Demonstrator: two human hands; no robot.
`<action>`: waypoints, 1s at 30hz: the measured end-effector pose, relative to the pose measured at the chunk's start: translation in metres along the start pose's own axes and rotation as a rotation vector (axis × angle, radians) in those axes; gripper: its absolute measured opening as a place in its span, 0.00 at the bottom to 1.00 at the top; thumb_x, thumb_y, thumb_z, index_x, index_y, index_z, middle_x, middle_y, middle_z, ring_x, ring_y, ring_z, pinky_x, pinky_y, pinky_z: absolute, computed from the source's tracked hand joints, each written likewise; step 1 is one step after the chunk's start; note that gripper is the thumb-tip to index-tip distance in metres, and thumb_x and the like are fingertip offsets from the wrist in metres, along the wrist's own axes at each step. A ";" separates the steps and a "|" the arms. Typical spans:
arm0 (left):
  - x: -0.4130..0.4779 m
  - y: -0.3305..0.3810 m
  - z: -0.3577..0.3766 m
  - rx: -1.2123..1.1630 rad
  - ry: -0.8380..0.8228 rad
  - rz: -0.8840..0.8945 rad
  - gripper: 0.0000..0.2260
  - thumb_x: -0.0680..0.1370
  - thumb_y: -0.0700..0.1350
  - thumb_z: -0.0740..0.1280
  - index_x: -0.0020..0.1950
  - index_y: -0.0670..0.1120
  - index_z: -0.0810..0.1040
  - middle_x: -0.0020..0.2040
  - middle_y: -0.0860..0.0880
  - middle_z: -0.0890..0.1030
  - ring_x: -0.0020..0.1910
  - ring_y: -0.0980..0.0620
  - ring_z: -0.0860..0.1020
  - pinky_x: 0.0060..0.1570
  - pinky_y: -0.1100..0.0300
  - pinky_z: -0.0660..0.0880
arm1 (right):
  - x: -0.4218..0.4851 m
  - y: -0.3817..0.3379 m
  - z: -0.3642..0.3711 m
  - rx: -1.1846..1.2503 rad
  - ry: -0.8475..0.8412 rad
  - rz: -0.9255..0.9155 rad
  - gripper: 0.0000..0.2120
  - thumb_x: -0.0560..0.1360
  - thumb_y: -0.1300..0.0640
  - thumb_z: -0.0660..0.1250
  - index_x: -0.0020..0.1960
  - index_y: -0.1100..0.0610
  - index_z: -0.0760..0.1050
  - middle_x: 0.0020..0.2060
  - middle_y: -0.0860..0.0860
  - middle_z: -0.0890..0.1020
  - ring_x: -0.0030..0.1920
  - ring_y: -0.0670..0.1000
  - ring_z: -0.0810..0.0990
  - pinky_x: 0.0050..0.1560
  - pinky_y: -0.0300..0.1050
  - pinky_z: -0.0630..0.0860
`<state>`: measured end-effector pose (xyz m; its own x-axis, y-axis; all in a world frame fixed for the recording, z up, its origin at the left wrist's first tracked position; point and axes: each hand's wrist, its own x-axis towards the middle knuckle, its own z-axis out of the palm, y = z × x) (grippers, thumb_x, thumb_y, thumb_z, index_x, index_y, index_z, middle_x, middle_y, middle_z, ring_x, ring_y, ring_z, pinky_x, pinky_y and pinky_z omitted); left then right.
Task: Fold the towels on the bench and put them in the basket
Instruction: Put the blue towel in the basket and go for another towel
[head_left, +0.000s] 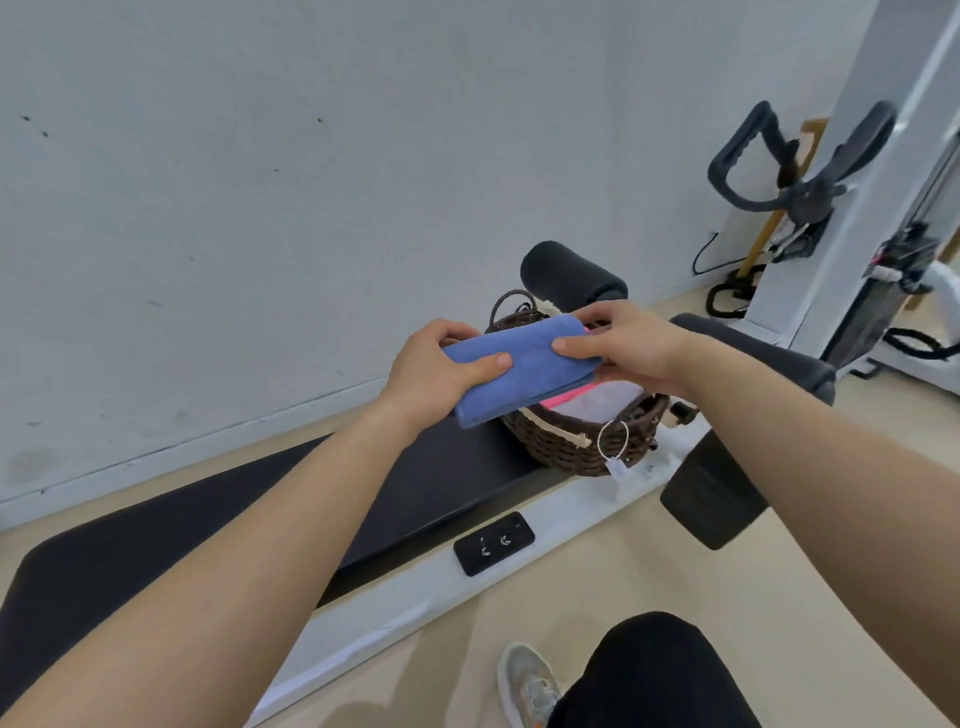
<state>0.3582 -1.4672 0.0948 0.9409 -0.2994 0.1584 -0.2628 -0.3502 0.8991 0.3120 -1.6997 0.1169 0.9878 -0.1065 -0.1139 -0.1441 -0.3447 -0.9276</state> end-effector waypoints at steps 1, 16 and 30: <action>0.009 0.001 0.009 -0.064 -0.031 -0.057 0.18 0.72 0.49 0.76 0.59 0.50 0.76 0.55 0.52 0.79 0.53 0.53 0.79 0.55 0.56 0.78 | 0.005 0.004 -0.011 -0.012 0.053 0.020 0.22 0.72 0.56 0.77 0.63 0.57 0.74 0.56 0.59 0.83 0.55 0.57 0.84 0.57 0.56 0.81; 0.093 -0.017 0.141 0.775 -0.097 0.146 0.09 0.77 0.44 0.64 0.57 0.46 0.76 0.52 0.45 0.78 0.47 0.42 0.77 0.44 0.51 0.75 | 0.100 0.062 -0.046 -0.936 0.263 0.047 0.16 0.74 0.56 0.71 0.60 0.58 0.74 0.49 0.54 0.77 0.48 0.54 0.75 0.44 0.46 0.68; 0.138 -0.062 0.125 1.232 -0.504 0.221 0.35 0.80 0.64 0.50 0.81 0.46 0.50 0.82 0.46 0.50 0.81 0.48 0.48 0.76 0.40 0.40 | 0.146 0.078 -0.049 -1.611 -0.220 -0.242 0.31 0.78 0.49 0.65 0.78 0.44 0.58 0.76 0.47 0.64 0.75 0.52 0.63 0.74 0.50 0.60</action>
<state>0.4774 -1.5976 0.0101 0.7439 -0.6502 -0.1544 -0.6673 -0.7357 -0.1163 0.4424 -1.7876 0.0455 0.9639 0.1690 -0.2056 0.2348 -0.9038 0.3578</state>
